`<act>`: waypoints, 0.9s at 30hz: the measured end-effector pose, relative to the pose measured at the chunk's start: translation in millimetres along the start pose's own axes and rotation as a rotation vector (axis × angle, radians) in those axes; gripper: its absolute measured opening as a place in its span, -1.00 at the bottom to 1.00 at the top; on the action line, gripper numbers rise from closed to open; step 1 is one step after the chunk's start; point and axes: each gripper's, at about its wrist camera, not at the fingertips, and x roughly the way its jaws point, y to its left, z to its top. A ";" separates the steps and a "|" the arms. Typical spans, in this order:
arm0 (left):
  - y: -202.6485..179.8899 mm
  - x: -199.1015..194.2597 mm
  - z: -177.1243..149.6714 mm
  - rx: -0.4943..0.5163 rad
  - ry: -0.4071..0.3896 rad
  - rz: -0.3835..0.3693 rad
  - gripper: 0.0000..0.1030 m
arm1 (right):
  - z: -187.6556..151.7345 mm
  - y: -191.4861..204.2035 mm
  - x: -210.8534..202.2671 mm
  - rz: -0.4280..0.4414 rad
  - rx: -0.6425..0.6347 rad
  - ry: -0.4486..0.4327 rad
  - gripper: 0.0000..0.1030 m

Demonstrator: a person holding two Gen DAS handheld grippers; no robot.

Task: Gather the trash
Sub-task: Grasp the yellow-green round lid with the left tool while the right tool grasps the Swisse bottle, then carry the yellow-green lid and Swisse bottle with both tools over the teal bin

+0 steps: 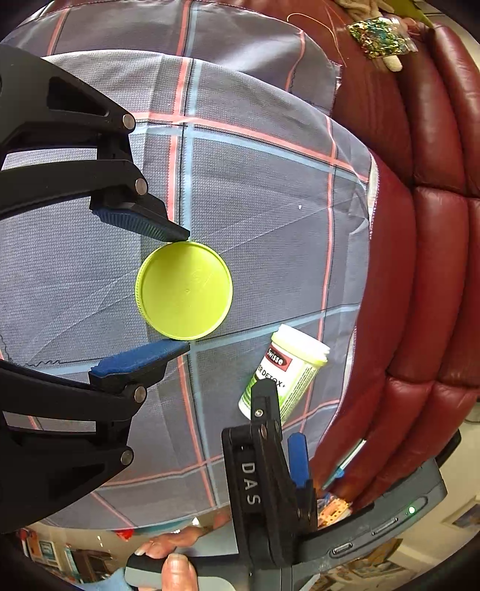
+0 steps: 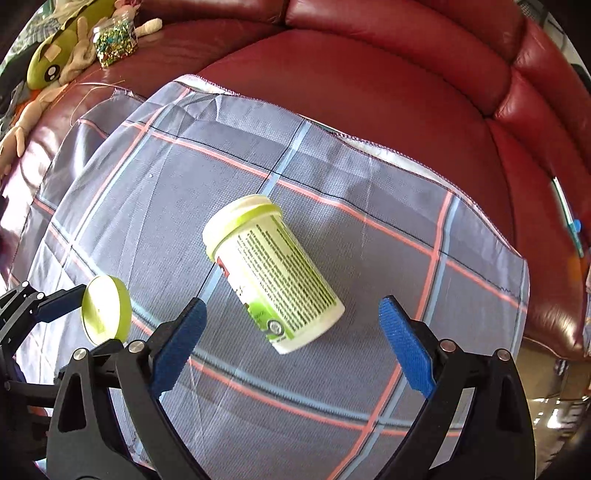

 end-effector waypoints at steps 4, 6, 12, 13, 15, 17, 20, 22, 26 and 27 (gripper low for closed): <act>8.5 8.8 4.8 -0.028 0.005 -0.002 0.08 | 9.2 3.7 18.4 0.010 -0.010 0.012 0.45; 9.5 11.1 6.2 -0.032 0.006 -0.001 0.08 | 9.7 3.4 24.6 0.026 -0.008 0.023 0.30; 6.8 15.1 8.5 -0.034 0.008 0.005 0.08 | -2.6 -3.2 22.9 0.063 0.043 0.017 0.02; 5.8 14.7 8.6 -0.035 0.007 0.005 0.08 | -7.2 -4.1 21.0 0.062 0.053 0.015 0.02; 2.3 12.5 8.0 -0.033 0.006 0.004 0.08 | -17.1 -7.8 16.3 0.077 0.086 0.015 0.01; -3.4 9.6 7.0 -0.026 0.003 0.003 0.08 | -27.5 -11.9 10.5 0.088 0.115 0.011 0.00; -14.2 3.6 4.3 -0.017 -0.002 -0.003 0.08 | -45.7 -18.4 -2.4 0.096 0.156 -0.001 -0.01; -23.2 -1.8 1.3 -0.007 -0.007 -0.009 0.08 | -59.5 -24.1 -11.7 0.110 0.191 -0.011 -0.02; -46.6 -11.7 -9.2 0.025 -0.008 -0.020 0.08 | -94.4 -35.8 -30.2 0.152 0.263 -0.031 -0.04; -53.4 -13.8 -13.4 0.038 -0.006 -0.025 0.08 | -103.5 -37.8 -33.7 0.162 0.279 -0.031 -0.05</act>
